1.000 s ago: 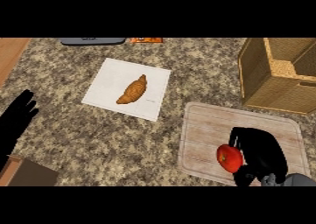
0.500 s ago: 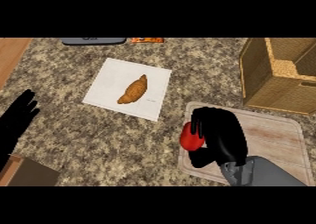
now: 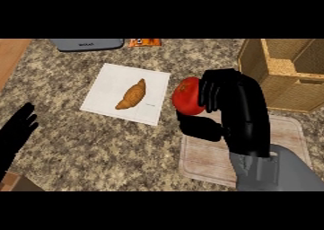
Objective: Pick the tomato from the cutting board and place it in the basket
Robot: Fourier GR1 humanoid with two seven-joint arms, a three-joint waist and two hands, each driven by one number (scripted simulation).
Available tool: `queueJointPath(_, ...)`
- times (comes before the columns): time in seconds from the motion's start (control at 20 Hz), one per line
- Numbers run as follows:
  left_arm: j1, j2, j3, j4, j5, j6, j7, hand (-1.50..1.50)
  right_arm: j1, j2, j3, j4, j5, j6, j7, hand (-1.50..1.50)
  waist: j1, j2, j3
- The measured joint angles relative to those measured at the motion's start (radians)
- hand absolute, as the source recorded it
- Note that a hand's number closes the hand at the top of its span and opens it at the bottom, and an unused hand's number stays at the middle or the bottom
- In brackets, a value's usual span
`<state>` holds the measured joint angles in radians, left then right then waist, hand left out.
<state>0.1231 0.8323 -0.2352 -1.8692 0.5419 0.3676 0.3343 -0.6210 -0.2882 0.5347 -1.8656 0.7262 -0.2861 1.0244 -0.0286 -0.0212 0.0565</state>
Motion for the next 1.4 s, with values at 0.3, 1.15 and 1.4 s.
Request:
queueJointPath(0.3,0.080,0.081,-0.049,-0.074,0.052,0.022,-0.004,0.00,-0.082,-0.016,-0.158,-0.003,0.032,0.028,0.032,1.50,-0.007,0.001,0.004)
queueJointPath(1.15,0.189,0.102,-0.177,-0.146,0.115,0.127,-0.093,0.00,-0.230,-0.161,-0.477,0.194,-0.082,0.147,0.001,1.50,0.005,0.021,0.001)
queueJointPath(1.4,0.186,0.099,-0.207,-0.132,0.095,0.139,-0.114,0.00,-0.240,-0.184,-0.518,0.273,-0.122,0.162,-0.034,1.50,0.012,0.024,0.003)
